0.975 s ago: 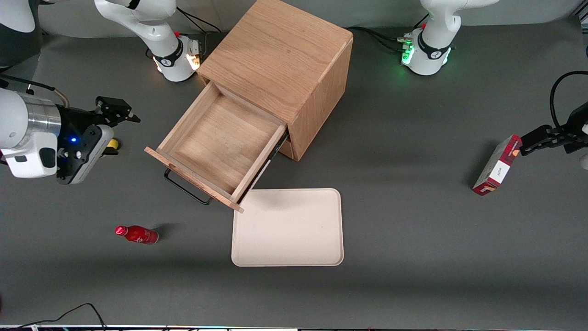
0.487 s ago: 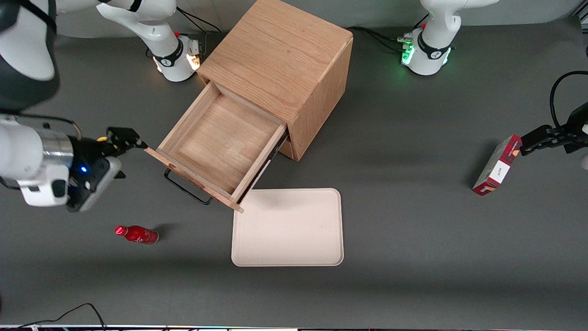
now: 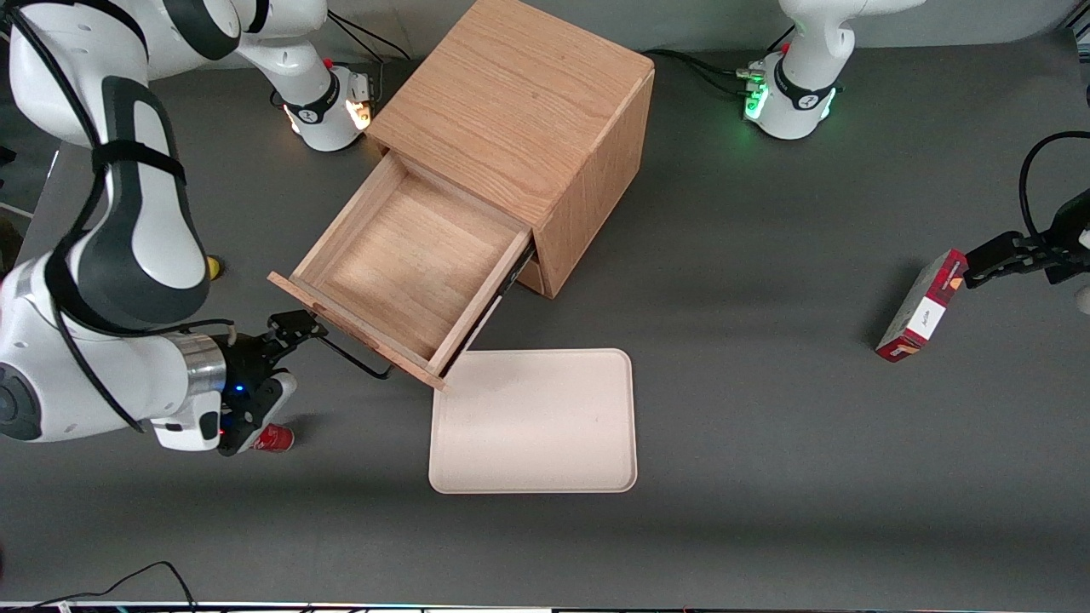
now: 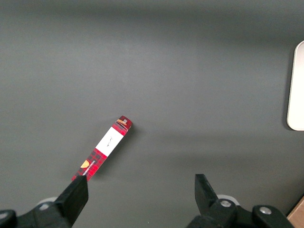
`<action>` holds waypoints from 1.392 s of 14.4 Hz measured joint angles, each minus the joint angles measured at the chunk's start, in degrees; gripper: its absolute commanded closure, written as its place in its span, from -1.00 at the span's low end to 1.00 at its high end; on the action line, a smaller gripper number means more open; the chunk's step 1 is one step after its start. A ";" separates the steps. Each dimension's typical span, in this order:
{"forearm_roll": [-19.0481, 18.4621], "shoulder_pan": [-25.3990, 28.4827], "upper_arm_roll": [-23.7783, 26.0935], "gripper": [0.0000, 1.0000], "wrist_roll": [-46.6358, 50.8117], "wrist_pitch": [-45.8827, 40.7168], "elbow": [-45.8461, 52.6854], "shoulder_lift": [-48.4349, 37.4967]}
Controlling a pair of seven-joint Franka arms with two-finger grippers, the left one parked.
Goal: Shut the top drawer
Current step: 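Lower the right gripper against the drawer front beside the black handle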
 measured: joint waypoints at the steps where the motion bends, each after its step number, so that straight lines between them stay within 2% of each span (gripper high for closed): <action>1: -0.01 0.09 0.00 -1.00 0.01 0.72 -0.44 0.26; 20: 0.01 0.23 0.09 -1.00 1.83 9.09 -10.10 0.13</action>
